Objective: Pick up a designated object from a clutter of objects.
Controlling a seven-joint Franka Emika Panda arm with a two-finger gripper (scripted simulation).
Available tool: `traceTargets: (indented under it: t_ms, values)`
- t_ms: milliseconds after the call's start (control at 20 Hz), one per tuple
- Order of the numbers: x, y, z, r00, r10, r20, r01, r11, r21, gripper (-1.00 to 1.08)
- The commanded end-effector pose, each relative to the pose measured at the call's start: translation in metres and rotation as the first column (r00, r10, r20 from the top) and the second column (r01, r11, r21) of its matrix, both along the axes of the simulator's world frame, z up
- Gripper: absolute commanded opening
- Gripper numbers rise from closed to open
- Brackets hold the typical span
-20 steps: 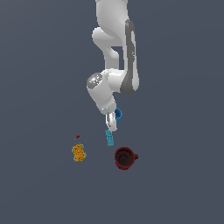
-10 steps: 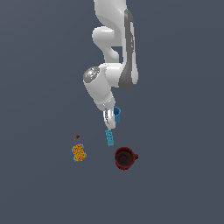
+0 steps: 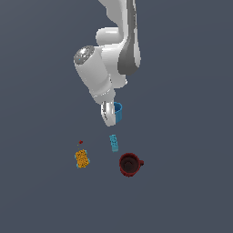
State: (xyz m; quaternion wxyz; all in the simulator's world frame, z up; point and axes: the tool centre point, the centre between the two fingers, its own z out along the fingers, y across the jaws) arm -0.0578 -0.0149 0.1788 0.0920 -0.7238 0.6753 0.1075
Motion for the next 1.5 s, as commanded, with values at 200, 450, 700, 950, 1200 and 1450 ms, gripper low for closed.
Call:
traceTargets:
  t_ms: [200, 450, 700, 950, 1200, 1450]
  values:
    - [0.007, -0.016, 0.066, 1.0, -0.001, 0.001, 0.001, 1.0, -0.003, -1.0]
    - [0.014, -0.028, 0.115, 1.0, -0.001, 0.001, 0.001, 1.0, -0.003, -1.0]
    - [0.02, -0.039, 0.161, 1.0, -0.001, 0.002, 0.001, 1.0, -0.002, -1.0]
    - [0.026, -0.047, 0.196, 1.0, 0.0, 0.003, 0.0, 1.0, 0.001, -1.0]
    - [0.031, -0.052, 0.219, 1.0, 0.001, 0.004, -0.001, 1.0, 0.003, -1.0]
    - [0.034, -0.055, 0.229, 1.0, 0.002, 0.004, -0.002, 1.0, 0.004, -1.0]
